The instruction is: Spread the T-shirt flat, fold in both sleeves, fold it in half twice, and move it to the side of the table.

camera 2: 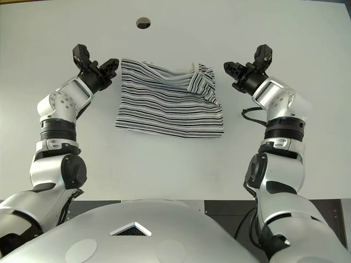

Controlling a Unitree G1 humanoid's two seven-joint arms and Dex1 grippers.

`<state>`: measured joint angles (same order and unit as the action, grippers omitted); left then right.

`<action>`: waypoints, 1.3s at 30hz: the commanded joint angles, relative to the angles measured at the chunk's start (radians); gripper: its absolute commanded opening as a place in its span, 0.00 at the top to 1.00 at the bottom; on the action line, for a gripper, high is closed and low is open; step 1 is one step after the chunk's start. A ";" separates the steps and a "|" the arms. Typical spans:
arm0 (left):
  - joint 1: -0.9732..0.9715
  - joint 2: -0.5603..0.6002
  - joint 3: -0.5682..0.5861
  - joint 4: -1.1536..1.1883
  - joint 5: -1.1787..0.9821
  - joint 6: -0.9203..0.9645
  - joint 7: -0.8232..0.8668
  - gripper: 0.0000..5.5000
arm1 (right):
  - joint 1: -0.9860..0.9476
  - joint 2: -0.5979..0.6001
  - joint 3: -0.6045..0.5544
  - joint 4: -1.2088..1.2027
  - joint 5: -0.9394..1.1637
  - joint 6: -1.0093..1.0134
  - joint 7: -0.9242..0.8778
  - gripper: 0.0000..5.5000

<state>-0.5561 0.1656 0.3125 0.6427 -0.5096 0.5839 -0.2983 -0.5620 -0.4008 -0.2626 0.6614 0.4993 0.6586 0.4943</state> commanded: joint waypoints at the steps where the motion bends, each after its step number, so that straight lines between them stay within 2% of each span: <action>1: 0.006 0.011 -0.013 0.001 0.047 -0.070 0.006 0.84 | 0.066 0.018 0.067 -0.155 -0.060 -0.118 0.050 0.83; 3: 0.034 0.013 -0.041 -0.041 0.079 -0.119 -0.013 0.84 | 0.122 0.021 0.122 -0.273 -0.089 -0.176 0.093 0.83; 6: 0.132 0.027 -0.141 -0.225 0.171 -0.280 -0.082 0.84 | 0.247 0.021 0.243 -0.518 -0.132 -0.266 0.179 0.83; 9: 0.246 0.033 -0.233 -0.414 0.218 -0.379 -0.165 0.91 | 0.319 0.008 0.325 -0.632 -0.199 -0.350 0.211 0.91; 11: 0.336 0.058 -0.329 -0.530 0.286 -0.430 -0.207 0.97 | 0.356 -0.005 0.387 -0.682 -0.258 -0.388 0.220 0.98; 15: 0.474 0.115 -0.488 -0.670 0.419 -0.482 -0.250 0.98 | 0.393 -0.005 0.474 -0.729 -0.338 -0.403 0.212 0.98; 19: 0.552 0.180 -0.606 -0.697 0.550 -0.478 -0.266 0.98 | 0.391 0.028 0.536 -0.677 -0.423 -0.404 0.154 0.98; 23: 0.566 0.197 -0.641 -0.674 0.599 -0.437 -0.265 0.98 | 0.376 0.051 0.562 -0.603 -0.486 -0.399 0.104 0.98; 28: 0.582 0.213 -0.692 -0.654 0.654 -0.373 -0.271 0.98 | 0.352 0.025 0.588 -0.488 -0.622 -0.425 0.019 0.98; 36: 0.572 0.215 -0.713 -0.588 0.701 -0.334 -0.244 0.98 | 0.307 -0.112 0.433 -0.430 -0.674 -0.436 -0.067 0.98; 39: 0.571 0.216 -0.713 -0.580 0.697 -0.336 -0.236 0.98 | 0.290 -0.123 0.405 -0.435 -0.681 -0.453 -0.087 0.98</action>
<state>-0.0208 0.3627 -0.3886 -0.0050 0.1538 0.1899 -0.5369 -0.2459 -0.5242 0.1506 0.2301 -0.1739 0.2154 0.4171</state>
